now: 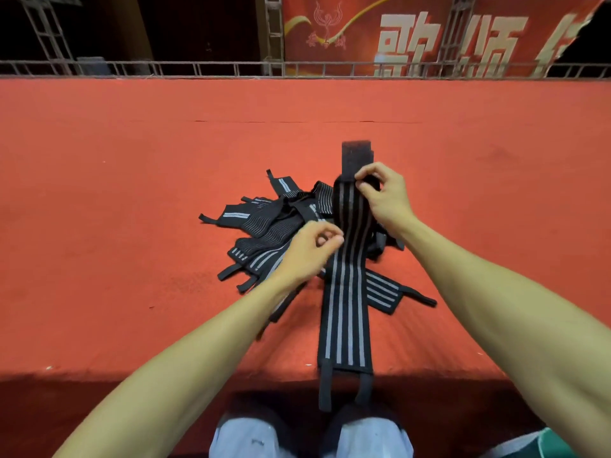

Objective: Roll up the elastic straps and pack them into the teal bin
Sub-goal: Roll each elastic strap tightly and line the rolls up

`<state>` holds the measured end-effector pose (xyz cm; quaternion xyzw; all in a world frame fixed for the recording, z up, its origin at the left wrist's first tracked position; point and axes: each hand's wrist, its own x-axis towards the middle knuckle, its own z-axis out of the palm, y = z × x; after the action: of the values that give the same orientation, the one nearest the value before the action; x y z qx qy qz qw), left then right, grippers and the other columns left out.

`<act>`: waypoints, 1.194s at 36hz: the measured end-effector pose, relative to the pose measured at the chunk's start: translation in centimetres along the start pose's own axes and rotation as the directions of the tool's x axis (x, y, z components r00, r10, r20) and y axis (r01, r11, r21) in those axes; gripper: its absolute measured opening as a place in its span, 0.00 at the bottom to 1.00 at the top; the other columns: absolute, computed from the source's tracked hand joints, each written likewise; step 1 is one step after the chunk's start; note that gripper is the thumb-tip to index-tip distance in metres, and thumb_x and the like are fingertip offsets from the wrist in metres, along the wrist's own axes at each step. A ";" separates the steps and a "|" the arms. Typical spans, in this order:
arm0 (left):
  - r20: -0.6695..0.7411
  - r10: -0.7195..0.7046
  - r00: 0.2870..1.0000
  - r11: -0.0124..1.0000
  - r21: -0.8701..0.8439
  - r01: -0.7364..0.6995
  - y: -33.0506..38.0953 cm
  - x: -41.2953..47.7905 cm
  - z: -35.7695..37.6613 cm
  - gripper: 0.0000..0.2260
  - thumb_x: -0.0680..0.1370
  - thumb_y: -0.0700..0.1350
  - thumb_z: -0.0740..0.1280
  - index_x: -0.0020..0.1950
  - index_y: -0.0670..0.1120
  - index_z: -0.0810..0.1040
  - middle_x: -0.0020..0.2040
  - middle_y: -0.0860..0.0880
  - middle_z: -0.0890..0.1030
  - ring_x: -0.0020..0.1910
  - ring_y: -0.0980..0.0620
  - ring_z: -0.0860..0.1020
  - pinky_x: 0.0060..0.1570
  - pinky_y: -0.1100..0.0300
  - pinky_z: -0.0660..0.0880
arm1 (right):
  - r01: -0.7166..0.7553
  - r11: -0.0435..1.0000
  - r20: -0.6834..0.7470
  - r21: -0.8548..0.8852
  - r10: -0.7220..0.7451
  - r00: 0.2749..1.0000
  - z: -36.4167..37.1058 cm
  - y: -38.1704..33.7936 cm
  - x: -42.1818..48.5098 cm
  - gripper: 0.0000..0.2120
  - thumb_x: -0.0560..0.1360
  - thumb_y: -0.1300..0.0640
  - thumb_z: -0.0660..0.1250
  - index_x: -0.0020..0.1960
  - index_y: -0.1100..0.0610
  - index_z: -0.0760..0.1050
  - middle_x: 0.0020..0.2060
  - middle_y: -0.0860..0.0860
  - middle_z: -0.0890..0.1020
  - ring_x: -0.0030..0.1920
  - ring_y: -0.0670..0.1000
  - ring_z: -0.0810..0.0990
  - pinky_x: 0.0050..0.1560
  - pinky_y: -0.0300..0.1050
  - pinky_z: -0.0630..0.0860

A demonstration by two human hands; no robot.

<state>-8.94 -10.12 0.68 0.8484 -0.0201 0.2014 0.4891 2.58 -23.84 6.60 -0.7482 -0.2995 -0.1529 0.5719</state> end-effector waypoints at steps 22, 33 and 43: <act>-0.125 0.069 0.990 0.974 -0.207 -0.094 7.4 7.3 -3.2 0.10 0.75 0.33 0.71 0.45 0.47 0.75 0.44 0.47 0.80 0.36 0.57 0.77 0.35 0.70 0.71 | 0.001 0.992 0.130 0.125 -0.017 0.991 -1.8 -1.8 -3.6 0.14 0.74 0.73 0.67 0.43 0.54 0.77 0.41 0.46 0.80 0.42 0.40 0.77 0.49 0.33 0.72; -0.179 0.155 0.972 0.967 -0.175 -0.187 10.3 7.2 -4.8 0.13 0.73 0.34 0.73 0.48 0.46 0.72 0.38 0.43 0.80 0.34 0.52 0.76 0.28 0.66 0.72 | 0.036 0.990 -0.135 0.134 -0.018 0.991 -2.7 -6.2 -1.6 0.12 0.72 0.65 0.74 0.41 0.50 0.77 0.39 0.44 0.82 0.40 0.44 0.83 0.45 0.36 0.78; -0.116 0.184 0.976 0.970 -0.136 -0.199 11.3 7.7 -6.1 0.15 0.73 0.33 0.74 0.49 0.51 0.75 0.35 0.46 0.78 0.34 0.52 0.76 0.40 0.56 0.76 | 0.036 0.996 -0.148 0.086 -0.023 0.989 -2.7 -7.9 -1.1 0.10 0.73 0.65 0.74 0.40 0.53 0.77 0.37 0.44 0.82 0.38 0.43 0.81 0.43 0.41 0.78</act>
<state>-6.41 -9.63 15.41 0.7925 -0.0916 0.2891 0.5291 -2.91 -25.40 12.87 -0.7044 -0.2743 -0.2026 0.6226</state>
